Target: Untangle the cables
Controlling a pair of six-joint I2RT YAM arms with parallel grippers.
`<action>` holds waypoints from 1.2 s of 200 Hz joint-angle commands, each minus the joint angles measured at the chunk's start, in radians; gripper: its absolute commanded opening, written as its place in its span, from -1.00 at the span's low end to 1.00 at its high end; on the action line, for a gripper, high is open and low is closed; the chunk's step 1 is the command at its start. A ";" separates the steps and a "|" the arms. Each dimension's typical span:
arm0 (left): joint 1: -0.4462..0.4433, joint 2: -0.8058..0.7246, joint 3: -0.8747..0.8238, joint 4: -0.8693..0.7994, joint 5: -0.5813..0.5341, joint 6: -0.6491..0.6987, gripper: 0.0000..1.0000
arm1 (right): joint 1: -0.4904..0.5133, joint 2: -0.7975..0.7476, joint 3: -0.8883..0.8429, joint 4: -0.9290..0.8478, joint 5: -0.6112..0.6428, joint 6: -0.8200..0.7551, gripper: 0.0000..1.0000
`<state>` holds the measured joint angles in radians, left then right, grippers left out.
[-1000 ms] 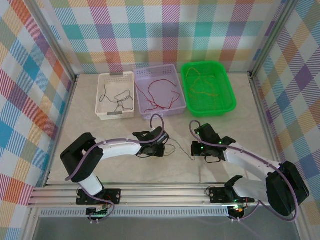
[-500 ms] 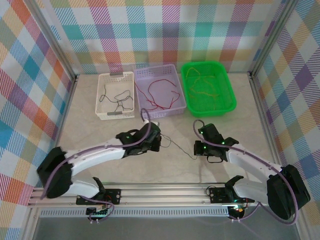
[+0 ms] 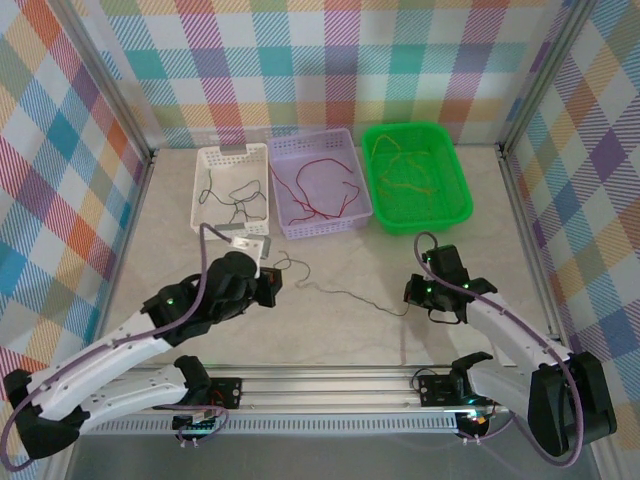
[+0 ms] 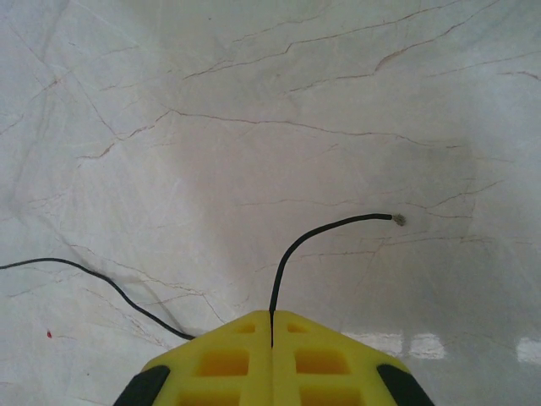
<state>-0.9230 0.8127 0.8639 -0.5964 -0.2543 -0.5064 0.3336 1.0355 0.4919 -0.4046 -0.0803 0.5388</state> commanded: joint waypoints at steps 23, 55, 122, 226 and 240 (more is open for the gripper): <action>0.024 -0.073 0.123 -0.133 -0.116 0.066 -1.00 | -0.005 -0.016 0.006 -0.026 -0.026 -0.019 -1.00; 0.045 -0.075 0.209 -0.183 -0.166 0.121 -1.00 | -0.008 -0.030 0.003 -0.035 -0.019 -0.022 -1.00; 0.083 -0.013 0.417 -0.220 -0.205 0.206 -1.00 | -0.009 -0.077 0.043 -0.041 -0.083 -0.050 -0.29; 0.172 0.332 1.079 -0.208 -0.263 0.473 -1.00 | -0.009 -0.302 0.163 -0.176 -0.024 -0.146 0.54; 0.184 0.378 1.181 -0.214 -0.273 0.503 -1.00 | -0.009 -0.308 0.165 -0.178 -0.035 -0.147 0.57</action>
<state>-0.7624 1.1419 1.9003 -0.8112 -0.4919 -0.0990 0.3317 0.7422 0.6315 -0.5434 -0.1135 0.4221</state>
